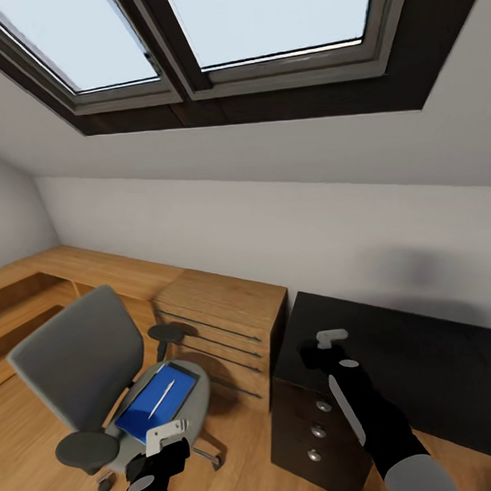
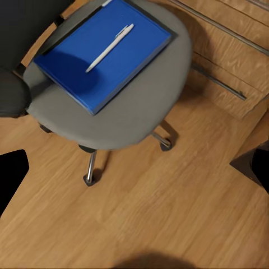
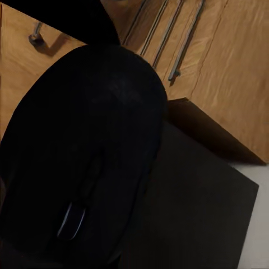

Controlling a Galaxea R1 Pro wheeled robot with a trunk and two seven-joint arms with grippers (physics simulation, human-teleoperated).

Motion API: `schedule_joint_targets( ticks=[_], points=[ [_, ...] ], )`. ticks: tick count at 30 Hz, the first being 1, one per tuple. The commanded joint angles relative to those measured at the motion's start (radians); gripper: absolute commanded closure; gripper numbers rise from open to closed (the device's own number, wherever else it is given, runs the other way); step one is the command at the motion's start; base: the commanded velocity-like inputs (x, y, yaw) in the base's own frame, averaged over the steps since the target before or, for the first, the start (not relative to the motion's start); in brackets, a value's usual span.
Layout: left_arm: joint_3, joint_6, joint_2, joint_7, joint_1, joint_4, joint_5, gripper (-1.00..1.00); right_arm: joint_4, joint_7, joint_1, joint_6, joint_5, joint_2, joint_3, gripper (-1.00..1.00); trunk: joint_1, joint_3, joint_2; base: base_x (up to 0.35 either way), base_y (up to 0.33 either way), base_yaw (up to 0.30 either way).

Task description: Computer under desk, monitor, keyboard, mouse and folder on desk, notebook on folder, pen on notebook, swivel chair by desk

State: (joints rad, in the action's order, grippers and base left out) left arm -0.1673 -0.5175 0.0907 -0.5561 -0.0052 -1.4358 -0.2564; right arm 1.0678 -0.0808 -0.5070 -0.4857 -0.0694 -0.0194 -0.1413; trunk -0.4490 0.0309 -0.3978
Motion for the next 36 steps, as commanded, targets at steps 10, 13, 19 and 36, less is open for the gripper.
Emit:
schedule_joint_targets(
  ticks=[10,13,19,36],
  points=[
    [-0.039,-0.001,0.000,-0.007,0.000,-0.002,-0.010,-1.00,0.001,0.388,-0.001,-0.006,0.010,0.139,-0.036,1.00,-0.001,0.002,-0.002,0.056,0.000,0.065],
    [-0.075,-0.001,-0.002,-0.009,0.000,-0.002,-0.009,-1.00,0.000,0.431,-0.001,-0.005,0.058,0.153,-0.059,1.00,-0.001,0.002,-0.002,0.003,0.000,0.004],
    [-0.144,0.027,-0.003,-0.013,0.000,-0.002,-0.008,-1.00,-0.026,0.473,-0.001,-0.002,0.206,0.161,-0.126,1.00,-0.001,0.002,-0.002,0.000,0.000,0.000],
    [-0.220,0.089,-0.006,-0.011,0.000,0.015,-0.007,-1.00,-0.082,0.480,-0.001,0.001,0.295,0.161,-0.230,1.00,-0.001,0.002,-0.002,0.165,0.000,0.000]
  ],
)
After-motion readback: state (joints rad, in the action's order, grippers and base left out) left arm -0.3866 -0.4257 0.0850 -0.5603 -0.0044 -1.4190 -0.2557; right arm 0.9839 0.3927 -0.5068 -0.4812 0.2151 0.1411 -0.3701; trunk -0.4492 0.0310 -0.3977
